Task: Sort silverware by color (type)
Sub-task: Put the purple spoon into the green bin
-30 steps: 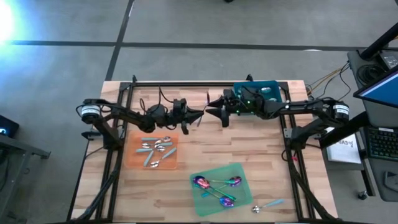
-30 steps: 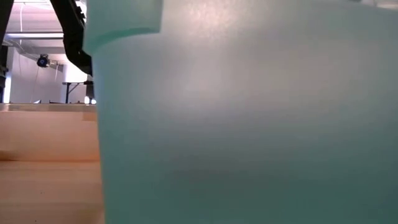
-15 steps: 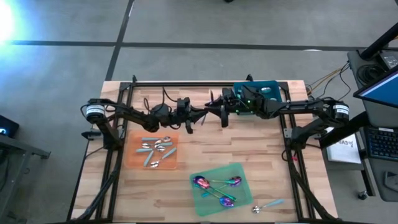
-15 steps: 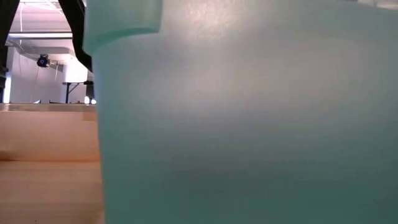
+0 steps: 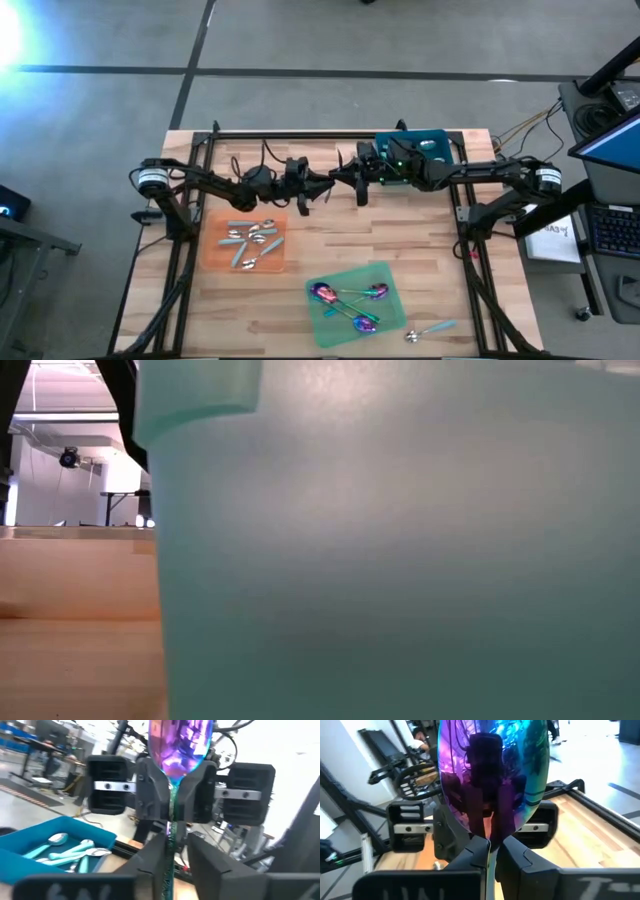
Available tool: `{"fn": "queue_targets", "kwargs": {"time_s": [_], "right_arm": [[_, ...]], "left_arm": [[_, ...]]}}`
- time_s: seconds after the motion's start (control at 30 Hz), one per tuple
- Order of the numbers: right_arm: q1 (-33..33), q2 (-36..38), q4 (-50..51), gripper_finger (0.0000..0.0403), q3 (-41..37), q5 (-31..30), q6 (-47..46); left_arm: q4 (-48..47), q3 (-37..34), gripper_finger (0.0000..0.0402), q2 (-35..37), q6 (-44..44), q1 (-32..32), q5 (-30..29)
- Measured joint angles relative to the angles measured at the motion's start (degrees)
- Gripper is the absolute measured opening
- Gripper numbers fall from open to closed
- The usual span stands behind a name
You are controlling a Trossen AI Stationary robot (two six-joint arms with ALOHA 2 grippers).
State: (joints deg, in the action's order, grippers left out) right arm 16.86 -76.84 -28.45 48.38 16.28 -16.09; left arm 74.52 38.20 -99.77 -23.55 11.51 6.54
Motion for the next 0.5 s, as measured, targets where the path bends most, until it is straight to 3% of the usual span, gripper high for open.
{"fn": "queue_targets", "kwargs": {"time_s": [0.13,0.27,0.4,0.5], "right_arm": [[-0.07,0.72,0.31,0.001,-0.02,1.37,-0.18],[-0.3,3.22,4.13,0.001,-0.02,3.35,-1.13],[-2.02,6.29,13.11,0.0009,-0.02,4.03,-5.06],[-6.35,7.88,17.4,0.0009,-0.02,6.28,-10.68]], "left_arm": [[0.09,0.02,0.0112,0.19,-0.04,0.0,3.79],[-0.03,0.04,0.0153,0.96,-2.93,0.28,12.44],[0.24,-0.09,0.0165,2.43,-5.91,0.17,23.42],[-0.18,-0.43,0.0163,3.06,-7.48,0.51,27.83]]}}
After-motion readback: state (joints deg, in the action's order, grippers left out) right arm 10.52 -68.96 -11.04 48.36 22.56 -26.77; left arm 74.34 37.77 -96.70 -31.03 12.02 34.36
